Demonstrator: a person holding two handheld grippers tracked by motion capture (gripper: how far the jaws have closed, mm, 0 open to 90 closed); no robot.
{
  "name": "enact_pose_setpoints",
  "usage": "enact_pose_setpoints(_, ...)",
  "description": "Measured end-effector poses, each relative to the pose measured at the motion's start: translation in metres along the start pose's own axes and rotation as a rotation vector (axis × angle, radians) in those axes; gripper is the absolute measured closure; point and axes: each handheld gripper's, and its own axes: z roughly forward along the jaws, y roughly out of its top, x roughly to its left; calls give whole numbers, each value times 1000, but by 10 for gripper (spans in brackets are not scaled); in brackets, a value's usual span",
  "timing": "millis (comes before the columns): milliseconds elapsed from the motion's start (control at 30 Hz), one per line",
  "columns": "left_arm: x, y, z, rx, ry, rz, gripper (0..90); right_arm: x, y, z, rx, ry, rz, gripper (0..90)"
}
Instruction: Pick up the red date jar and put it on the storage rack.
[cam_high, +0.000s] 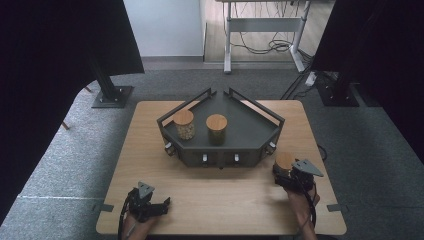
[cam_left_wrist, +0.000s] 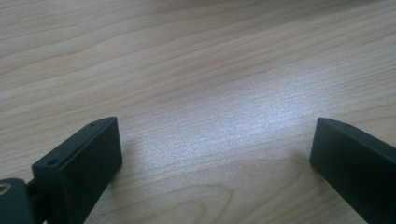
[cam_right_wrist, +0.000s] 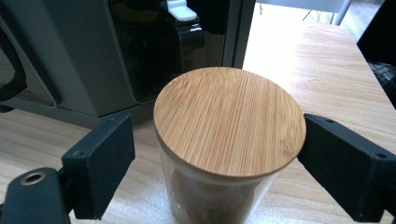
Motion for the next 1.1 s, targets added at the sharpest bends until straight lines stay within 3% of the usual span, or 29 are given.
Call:
enact_pose_setpoints(600, 0, 0, 0, -1, 3, -3, 20, 1, 4, 12, 14, -18, 3, 213)
enact_pose_setpoints(1100, 0, 0, 0, -1, 3, -3, 20, 3, 4, 9, 17, -29, 35, 227)
